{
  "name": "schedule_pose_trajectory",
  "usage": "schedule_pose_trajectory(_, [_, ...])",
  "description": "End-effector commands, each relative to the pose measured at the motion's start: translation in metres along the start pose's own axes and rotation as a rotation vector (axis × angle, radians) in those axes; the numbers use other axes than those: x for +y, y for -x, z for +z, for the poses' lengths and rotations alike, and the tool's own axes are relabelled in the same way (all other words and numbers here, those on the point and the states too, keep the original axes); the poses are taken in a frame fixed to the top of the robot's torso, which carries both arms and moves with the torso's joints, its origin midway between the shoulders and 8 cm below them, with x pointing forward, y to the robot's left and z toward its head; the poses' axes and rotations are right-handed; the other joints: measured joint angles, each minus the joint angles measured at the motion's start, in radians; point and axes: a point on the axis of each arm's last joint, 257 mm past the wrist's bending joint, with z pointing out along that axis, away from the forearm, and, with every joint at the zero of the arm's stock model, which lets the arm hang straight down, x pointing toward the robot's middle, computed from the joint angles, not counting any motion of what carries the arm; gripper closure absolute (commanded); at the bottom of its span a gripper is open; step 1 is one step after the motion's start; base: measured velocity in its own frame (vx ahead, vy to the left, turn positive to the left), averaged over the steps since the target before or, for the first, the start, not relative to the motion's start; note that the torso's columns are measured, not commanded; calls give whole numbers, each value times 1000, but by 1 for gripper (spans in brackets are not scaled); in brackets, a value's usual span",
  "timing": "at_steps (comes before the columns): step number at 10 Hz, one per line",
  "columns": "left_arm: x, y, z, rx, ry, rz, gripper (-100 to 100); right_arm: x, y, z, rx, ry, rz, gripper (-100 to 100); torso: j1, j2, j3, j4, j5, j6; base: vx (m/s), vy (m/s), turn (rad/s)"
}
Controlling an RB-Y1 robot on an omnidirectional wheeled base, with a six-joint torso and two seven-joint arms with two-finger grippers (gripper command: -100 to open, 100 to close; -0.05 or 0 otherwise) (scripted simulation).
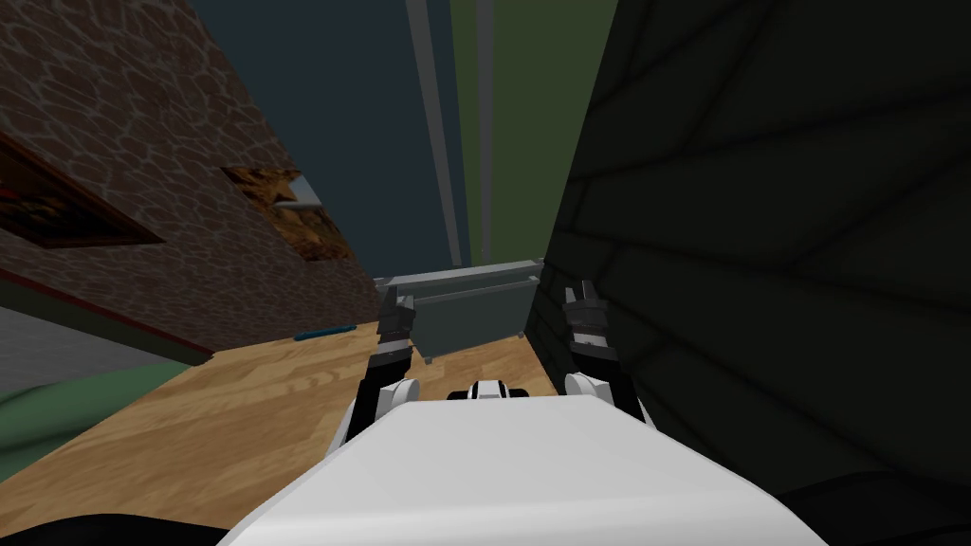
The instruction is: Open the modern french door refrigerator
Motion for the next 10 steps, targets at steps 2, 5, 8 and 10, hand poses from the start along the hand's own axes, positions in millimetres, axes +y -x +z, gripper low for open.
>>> schedule_pose_trajectory(2, [9,-6,-4,83,8,44,-100,0,0,0,0,-1,0,0,0,42,-89,43,0,0,24,-9,4])
schedule_pose_trajectory(5, [23,-7,-9,127,18,64,-100,0,0,0,0,-1,0,0,0,46,-94,47,0,0,41,-11,6])
schedule_pose_trajectory(8, [39,-3,-16,144,27,67,-100,0,0,0,0,-1,0,0,0,46,-94,47,0,0,66,-19,8])
schedule_pose_trajectory(10, [51,1,-22,147,32,64,-100,0,0,0,0,-1,0,0,0,46,-94,47,0,0,82,-29,10])
